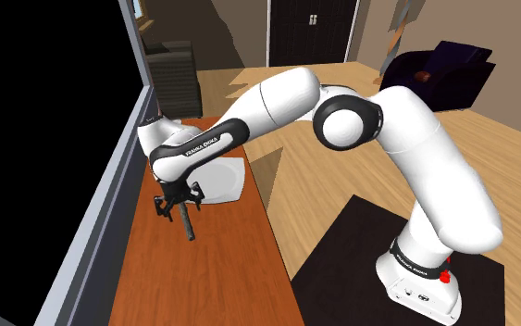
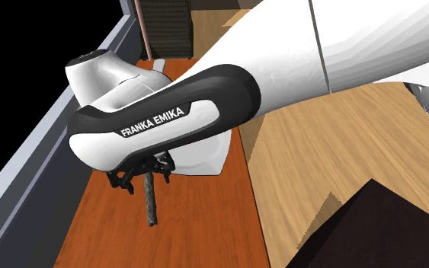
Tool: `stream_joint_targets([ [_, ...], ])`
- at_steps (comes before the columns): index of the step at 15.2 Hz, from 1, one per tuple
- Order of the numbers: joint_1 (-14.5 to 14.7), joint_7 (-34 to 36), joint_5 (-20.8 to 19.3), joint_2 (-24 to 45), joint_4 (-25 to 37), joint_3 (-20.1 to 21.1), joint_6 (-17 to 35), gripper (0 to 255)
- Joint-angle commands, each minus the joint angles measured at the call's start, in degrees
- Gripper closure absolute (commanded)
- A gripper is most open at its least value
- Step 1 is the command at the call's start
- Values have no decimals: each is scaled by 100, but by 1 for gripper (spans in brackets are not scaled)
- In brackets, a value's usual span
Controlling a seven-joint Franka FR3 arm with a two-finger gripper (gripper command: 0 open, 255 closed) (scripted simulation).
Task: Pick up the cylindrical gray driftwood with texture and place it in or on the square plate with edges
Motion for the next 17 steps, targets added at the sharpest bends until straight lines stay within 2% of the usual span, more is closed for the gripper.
stream_joint_targets([
  [1,8,15,-4,5,-49,0,57,0],
  [7,8,15,-4,6,-48,0,56,0],
  [8,8,15,-4,6,-48,0,56,255],
  [17,8,15,-4,6,-48,0,56,255],
])
